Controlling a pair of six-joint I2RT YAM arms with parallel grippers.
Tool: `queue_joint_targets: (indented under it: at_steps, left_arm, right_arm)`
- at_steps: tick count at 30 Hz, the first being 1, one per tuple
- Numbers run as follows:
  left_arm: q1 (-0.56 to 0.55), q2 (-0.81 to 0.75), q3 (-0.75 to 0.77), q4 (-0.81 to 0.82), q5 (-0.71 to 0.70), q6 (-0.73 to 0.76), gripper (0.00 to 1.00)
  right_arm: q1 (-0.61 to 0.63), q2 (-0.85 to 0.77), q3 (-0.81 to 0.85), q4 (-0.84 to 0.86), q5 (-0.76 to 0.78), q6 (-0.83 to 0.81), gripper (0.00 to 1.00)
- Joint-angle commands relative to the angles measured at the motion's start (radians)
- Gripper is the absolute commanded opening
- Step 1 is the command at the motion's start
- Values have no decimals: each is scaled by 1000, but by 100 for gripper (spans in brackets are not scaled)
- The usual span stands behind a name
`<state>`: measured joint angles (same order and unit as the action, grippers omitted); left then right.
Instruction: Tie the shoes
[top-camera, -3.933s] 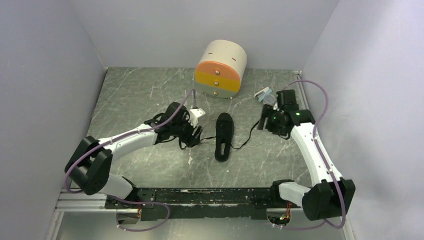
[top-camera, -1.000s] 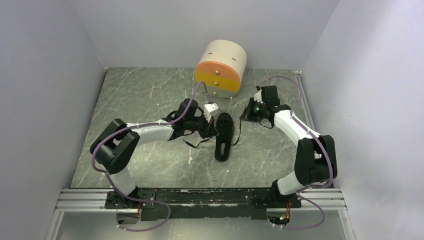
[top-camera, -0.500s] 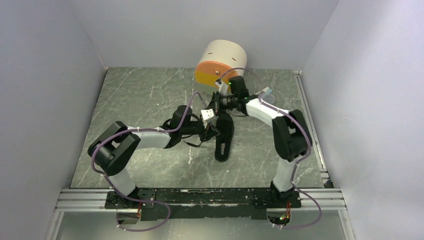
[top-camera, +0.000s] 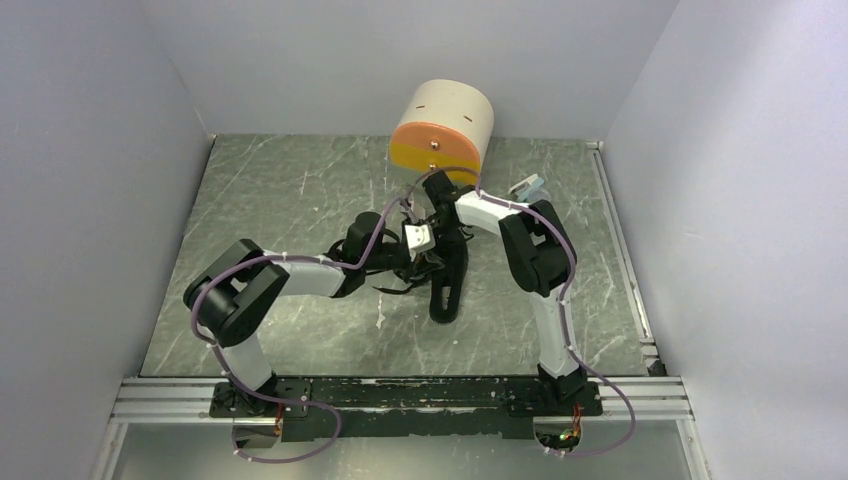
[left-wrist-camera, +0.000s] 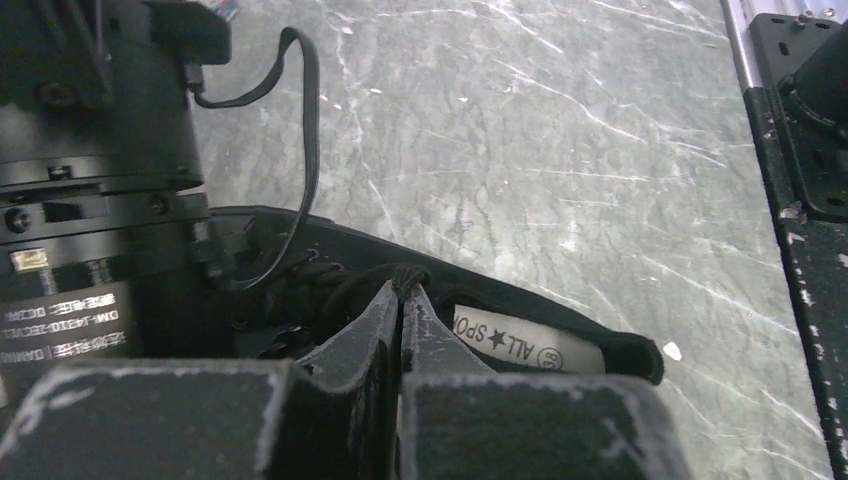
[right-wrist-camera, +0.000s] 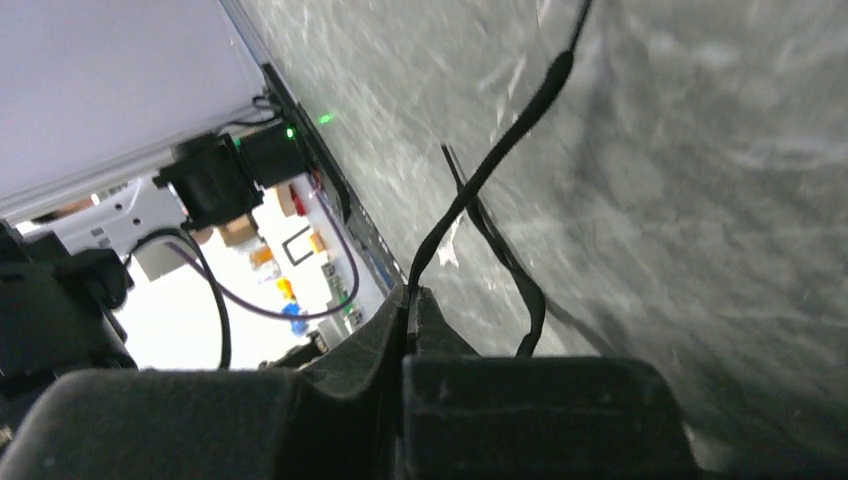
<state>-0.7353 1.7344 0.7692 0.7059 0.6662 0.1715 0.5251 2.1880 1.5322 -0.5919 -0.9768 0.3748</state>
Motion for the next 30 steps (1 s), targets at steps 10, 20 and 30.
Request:
queue_joint_targets:
  at_steps: [10,20,30]
  left_arm:
    - [48,54,-13,170,104,-96,5]
    - [112,88,52,-30,93,-114,5]
    - [136,242,259,-313,133,-121,5]
  right_arm:
    - [17,-12,82,-147,92,-31,49]
    - [-73,-286,7,-130,559,-11,63]
    - [-54,-750,-493,177,926,-142,64]
